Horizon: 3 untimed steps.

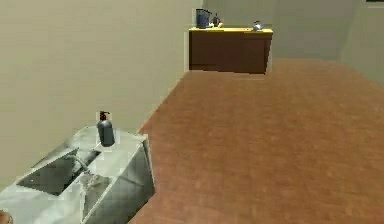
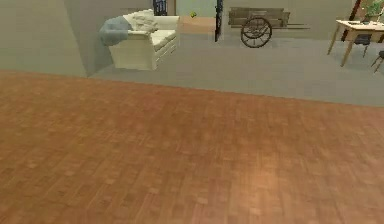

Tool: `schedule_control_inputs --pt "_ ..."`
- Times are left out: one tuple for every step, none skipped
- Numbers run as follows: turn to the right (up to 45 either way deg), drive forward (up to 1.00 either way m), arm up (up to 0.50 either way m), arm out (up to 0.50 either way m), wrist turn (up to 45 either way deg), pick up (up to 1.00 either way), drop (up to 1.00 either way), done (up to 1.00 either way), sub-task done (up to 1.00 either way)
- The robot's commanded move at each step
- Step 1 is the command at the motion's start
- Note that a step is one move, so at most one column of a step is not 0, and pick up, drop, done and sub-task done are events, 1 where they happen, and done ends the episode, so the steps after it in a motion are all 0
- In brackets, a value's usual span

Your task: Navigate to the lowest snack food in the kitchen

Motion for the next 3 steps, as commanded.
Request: schedule_control_inputs --pt "-45.0 0.00 0.00 0.00 0.0 0.00 0.00 0.00 0.00" --pt "-9.0 0.00 0.00 0.00 0.0 0.00 0.00 0.00 0.00" --pt "0.0 0.00 0.00 0.00 0.0 0.00 0.00 1.00 0.00"
